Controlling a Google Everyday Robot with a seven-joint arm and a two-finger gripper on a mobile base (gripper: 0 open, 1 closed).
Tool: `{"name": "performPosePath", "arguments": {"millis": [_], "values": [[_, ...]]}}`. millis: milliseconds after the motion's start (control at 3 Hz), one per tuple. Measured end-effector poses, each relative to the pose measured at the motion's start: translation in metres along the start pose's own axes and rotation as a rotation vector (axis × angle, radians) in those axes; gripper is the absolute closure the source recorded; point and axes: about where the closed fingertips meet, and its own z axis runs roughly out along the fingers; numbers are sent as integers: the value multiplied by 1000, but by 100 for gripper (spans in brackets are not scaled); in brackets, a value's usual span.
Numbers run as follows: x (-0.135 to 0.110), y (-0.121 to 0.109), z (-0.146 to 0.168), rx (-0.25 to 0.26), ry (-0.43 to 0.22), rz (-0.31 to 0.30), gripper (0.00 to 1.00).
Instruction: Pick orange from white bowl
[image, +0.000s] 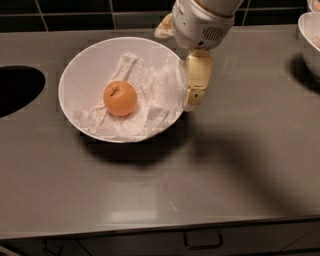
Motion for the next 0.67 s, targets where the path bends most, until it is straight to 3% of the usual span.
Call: {"name": "performPosePath", "arguments": {"millis": [667], "values": [[-4,-3,1,5,-6,-12,0]]}}
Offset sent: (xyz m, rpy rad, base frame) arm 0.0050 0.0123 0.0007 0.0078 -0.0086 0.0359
